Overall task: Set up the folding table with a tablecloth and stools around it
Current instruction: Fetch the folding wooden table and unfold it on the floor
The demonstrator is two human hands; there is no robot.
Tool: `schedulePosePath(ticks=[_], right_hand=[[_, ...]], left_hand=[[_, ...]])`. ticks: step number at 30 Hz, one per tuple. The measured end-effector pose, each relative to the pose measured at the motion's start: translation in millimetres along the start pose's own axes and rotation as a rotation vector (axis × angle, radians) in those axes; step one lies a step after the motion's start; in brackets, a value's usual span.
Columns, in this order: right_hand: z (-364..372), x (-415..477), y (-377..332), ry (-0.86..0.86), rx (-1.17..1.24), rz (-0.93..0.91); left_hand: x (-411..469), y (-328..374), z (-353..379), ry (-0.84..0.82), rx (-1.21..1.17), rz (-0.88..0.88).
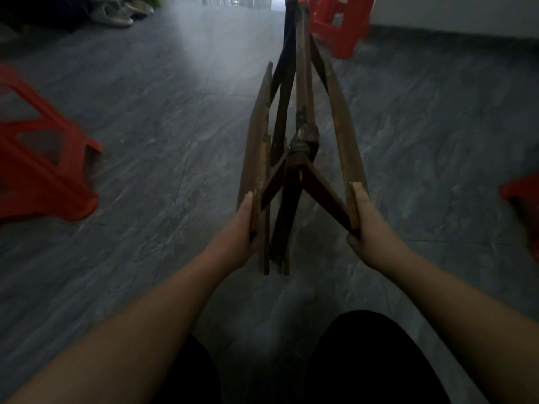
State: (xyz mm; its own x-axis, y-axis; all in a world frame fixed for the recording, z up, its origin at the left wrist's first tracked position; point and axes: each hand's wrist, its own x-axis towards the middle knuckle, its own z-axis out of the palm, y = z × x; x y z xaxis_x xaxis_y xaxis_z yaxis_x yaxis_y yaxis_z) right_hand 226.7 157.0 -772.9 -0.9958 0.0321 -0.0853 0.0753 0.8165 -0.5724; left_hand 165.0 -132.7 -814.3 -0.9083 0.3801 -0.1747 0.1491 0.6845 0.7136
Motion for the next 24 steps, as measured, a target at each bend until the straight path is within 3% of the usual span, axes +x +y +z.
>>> schedulePosePath(ticks=[10, 24], right_hand=[[-47.2, -1.9, -22.0, -0.044, -0.255, -0.045], [-106.1, -1.4, -85.2, -0.140, -0.651, 0.128]], left_hand=[[-25.3, -13.5, -82.5, 0.019, 0.292, -0.026], [-51.0, -0.7, -181.7, -0.077, 0.606, -0.165]])
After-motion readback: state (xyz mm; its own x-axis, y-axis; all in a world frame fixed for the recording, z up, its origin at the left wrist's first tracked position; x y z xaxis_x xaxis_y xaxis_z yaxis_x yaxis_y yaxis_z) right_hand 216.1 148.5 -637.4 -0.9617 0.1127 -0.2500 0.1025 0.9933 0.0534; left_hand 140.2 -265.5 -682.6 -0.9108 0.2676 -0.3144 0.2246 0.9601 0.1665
